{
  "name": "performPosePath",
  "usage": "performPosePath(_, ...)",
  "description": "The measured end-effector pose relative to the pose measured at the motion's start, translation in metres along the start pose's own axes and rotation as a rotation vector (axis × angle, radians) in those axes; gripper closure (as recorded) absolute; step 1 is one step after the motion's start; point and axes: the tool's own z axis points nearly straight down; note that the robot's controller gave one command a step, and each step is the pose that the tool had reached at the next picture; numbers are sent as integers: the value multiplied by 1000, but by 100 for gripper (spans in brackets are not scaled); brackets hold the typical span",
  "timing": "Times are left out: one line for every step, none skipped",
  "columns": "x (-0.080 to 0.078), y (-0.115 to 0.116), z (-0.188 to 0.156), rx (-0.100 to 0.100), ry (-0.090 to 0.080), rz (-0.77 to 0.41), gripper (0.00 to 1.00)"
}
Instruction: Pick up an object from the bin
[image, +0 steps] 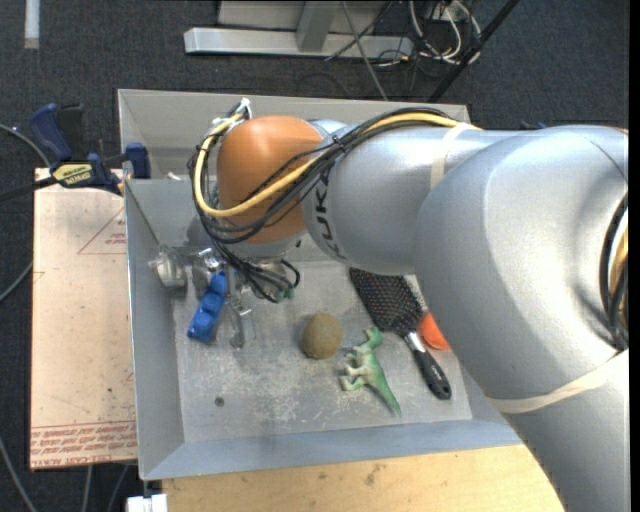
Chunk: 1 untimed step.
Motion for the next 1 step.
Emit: performPosePath(0, -1, -1, 0, -2, 1, 100)
